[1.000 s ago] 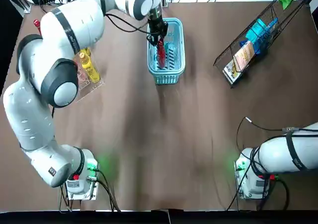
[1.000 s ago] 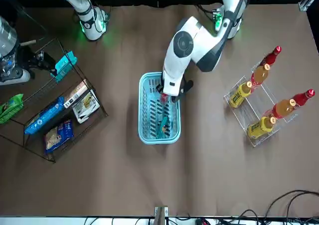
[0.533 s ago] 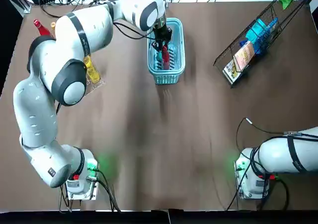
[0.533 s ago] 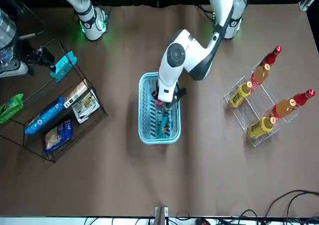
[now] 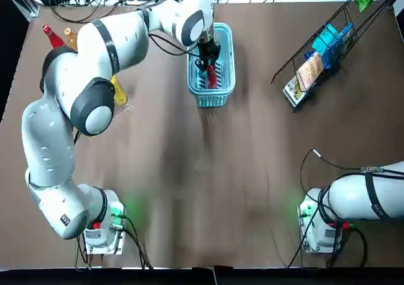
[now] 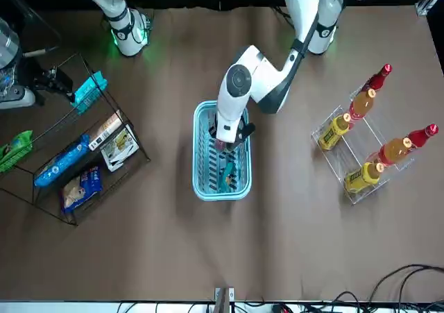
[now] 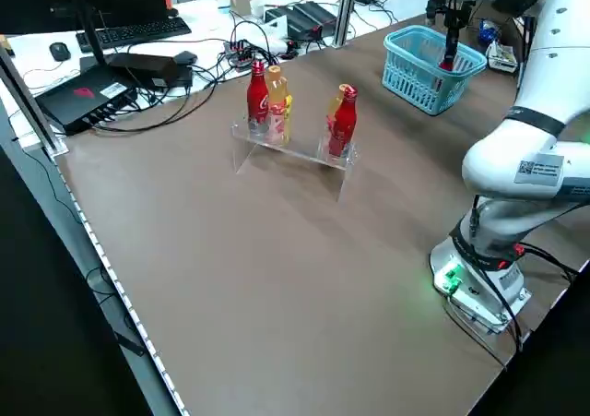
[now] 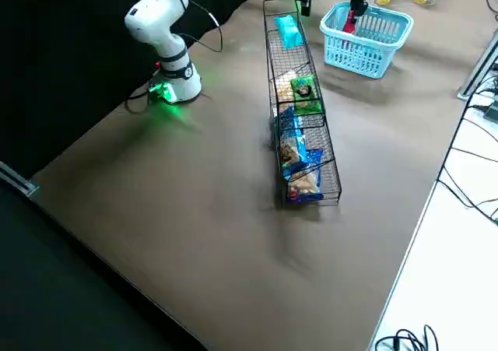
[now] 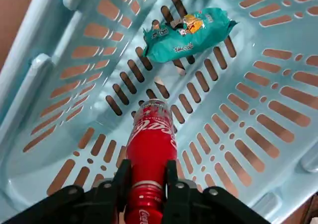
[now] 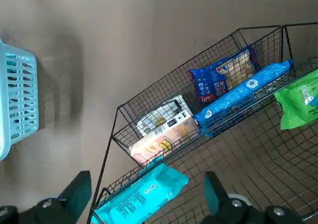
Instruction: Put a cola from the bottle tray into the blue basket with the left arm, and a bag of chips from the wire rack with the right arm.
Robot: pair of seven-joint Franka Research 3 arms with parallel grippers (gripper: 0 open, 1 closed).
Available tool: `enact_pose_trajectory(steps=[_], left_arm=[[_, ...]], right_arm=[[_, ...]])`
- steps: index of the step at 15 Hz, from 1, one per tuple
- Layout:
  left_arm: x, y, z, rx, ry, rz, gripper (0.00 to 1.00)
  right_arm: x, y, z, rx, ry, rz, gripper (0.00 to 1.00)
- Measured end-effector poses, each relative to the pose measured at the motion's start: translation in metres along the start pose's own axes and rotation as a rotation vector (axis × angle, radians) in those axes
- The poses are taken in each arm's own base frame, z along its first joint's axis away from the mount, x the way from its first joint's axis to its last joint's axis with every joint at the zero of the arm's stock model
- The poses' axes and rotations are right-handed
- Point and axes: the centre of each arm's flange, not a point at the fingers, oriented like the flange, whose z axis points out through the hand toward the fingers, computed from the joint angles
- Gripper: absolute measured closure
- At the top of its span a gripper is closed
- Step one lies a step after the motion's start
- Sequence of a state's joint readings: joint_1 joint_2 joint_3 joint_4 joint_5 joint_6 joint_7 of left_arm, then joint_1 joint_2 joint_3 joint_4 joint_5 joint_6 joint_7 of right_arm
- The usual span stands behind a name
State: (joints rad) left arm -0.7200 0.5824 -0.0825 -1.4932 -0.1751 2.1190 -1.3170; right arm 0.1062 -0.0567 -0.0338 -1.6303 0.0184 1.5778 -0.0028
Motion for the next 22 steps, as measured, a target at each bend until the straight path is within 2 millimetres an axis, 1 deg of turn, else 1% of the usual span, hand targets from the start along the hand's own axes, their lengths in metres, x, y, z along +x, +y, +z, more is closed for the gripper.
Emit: enact_pose_trajectory(steps=[4, 5, 6, 7, 9, 10, 11, 13, 15, 18, 20, 21, 22], left_arm=[[0.002, 0.0, 0.001, 0.001, 0.002, -0.002, 0.66], [0.002, 0.0, 0.0, -0.002, 0.002, -0.002, 0.59], [0.002, 0.001, -0.002, -0.006, 0.003, -0.002, 0.51], [0.003, 0.002, -0.005, -0.012, 0.006, -0.003, 0.36], [0.007, 0.005, -0.016, -0.031, 0.013, -0.006, 0.18], [0.009, 0.006, -0.024, -0.045, 0.019, -0.009, 0.09], [0.014, 0.007, -0.037, -0.062, 0.029, -0.016, 0.01], [0.03, 0.004, -0.07, -0.1, 0.069, -0.029, 0.0], [0.048, -0.008, -0.112, -0.092, 0.148, -0.016, 0.0], [0.072, -0.042, -0.17, 0.012, 0.23, 0.071, 0.0], [0.09, -0.066, -0.198, 0.068, 0.225, 0.116, 0.0], [0.103, -0.079, -0.209, 0.09, 0.216, 0.134, 0.0], [0.131, -0.102, -0.227, 0.125, 0.197, 0.189, 0.0]], right_arm=[[0.004, 0.001, 0.005, 0.0, 0.013, 0.002, 0.0], [0.005, 0.0, 0.007, 0.0, 0.012, 0.001, 0.0], [0.006, 0.0, 0.009, 0.0, 0.008, 0.0, 0.0], [0.006, 0.0, 0.011, 0.0, 0.005, 0.0, 0.0], [0.006, 0.003, 0.011, 0.001, 0.005, 0.006, 0.0], [0.006, 0.007, 0.01, 0.002, 0.007, 0.015, 0.0], [0.006, 0.012, 0.01, 0.002, 0.008, 0.025, 0.0], [0.006, 0.02, 0.009, 0.015, 0.01, 0.042, 0.0], [0.006, 0.019, 0.009, 0.044, 0.012, 0.048, 0.0], [0.007, 0.015, 0.008, 0.045, 0.021, 0.039, 0.0], [0.009, 0.01, 0.007, 0.045, 0.035, 0.03, 0.0], [0.009, 0.009, 0.008, 0.045, 0.032, 0.028, 0.0], [0.008, 0.008, 0.011, 0.045, 0.027, 0.027, 0.0]])
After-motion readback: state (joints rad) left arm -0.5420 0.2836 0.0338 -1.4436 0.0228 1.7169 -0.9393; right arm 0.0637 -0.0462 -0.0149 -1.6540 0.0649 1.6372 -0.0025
